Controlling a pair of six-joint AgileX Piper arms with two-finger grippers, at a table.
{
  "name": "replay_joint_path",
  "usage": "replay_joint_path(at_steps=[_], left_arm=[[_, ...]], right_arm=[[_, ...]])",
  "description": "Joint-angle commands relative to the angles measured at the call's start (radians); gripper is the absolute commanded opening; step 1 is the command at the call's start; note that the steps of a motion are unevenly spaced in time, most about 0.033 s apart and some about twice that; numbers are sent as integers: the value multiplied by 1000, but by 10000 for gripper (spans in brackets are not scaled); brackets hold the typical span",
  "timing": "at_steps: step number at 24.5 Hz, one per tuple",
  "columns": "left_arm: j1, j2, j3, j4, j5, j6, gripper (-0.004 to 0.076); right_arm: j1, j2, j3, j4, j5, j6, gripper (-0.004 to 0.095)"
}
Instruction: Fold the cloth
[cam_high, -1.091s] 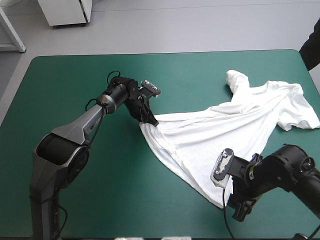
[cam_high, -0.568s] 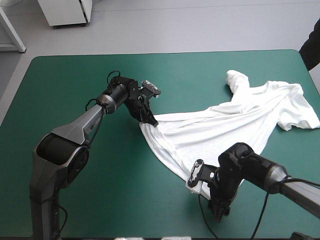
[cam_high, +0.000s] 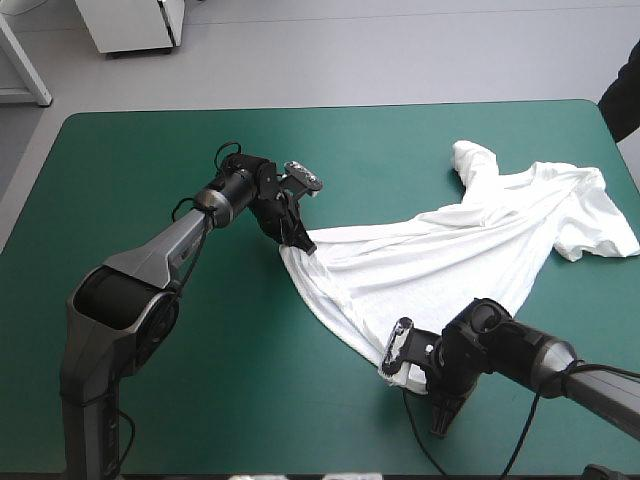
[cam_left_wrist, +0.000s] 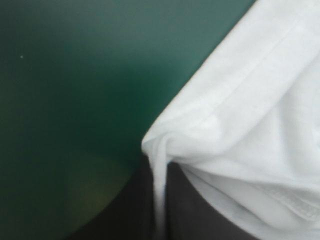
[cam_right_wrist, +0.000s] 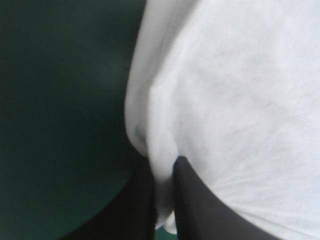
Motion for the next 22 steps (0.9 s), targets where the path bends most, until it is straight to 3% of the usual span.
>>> replay_joint_path(at_steps=[1, 4, 6, 8, 13, 19, 22], left_arm=[[-6, -5, 2, 5, -9, 2, -10], [-6, -11, -7, 5, 15, 2, -10], [-6, -51, -6, 5, 38, -3, -10], [-6, -121, -6, 3, 72, -5, -10], [-6, -291, -6, 1, 106, -56, -10], [-6, -548, -6, -8, 141, -90, -10], [-6, -644, -6, -26, 127, -94, -10]], right_arm=[[-3, 168, 129, 106, -125, -4, -17], [-3, 190, 127, 94, -153, 59, -17], [-3, 152, 100, 32, -114, 174, -17], [-3, 86, 35, -55, -39, 263, -17], [-3, -68, -114, -137, 80, 327, -17], [-3, -216, -369, -254, 323, 409, -17], [-3, -282, -492, -268, 347, 445, -17]])
